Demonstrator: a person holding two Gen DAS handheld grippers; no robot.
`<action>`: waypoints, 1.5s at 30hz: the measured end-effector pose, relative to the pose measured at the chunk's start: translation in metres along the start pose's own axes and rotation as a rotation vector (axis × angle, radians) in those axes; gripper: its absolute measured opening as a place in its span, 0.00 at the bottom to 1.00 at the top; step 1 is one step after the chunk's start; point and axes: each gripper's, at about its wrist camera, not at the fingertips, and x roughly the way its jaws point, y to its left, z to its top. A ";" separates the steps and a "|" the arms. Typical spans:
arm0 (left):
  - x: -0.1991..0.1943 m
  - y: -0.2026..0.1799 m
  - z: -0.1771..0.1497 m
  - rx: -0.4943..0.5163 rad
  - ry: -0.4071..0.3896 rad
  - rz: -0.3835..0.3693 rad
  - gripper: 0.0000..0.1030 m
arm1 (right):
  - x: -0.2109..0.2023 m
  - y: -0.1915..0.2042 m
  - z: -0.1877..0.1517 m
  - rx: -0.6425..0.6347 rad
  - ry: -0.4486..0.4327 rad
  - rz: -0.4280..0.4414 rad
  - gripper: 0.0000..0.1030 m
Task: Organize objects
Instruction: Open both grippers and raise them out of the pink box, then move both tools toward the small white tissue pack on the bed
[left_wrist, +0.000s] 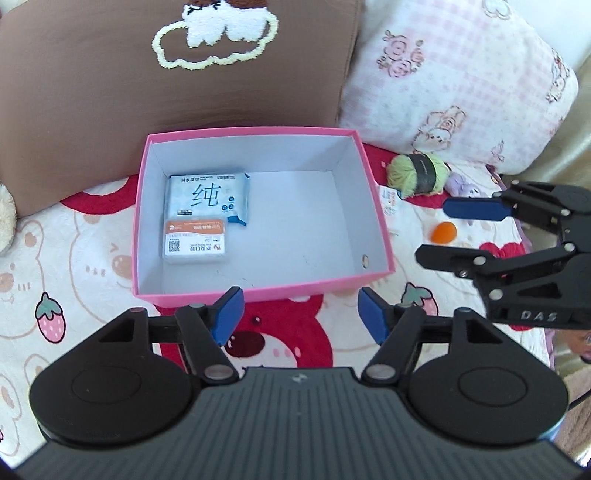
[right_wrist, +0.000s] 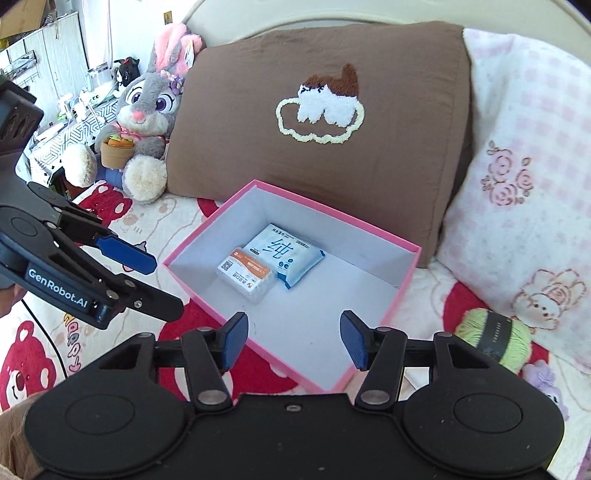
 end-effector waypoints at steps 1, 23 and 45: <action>-0.001 -0.003 -0.002 0.006 0.003 0.001 0.71 | -0.007 -0.001 -0.003 0.004 -0.004 -0.003 0.60; -0.006 -0.079 -0.037 0.198 0.085 -0.055 0.86 | -0.090 -0.010 -0.065 -0.078 -0.026 -0.077 0.79; 0.059 -0.131 -0.023 0.134 0.018 -0.102 0.97 | -0.048 -0.068 -0.124 -0.158 -0.040 -0.130 0.83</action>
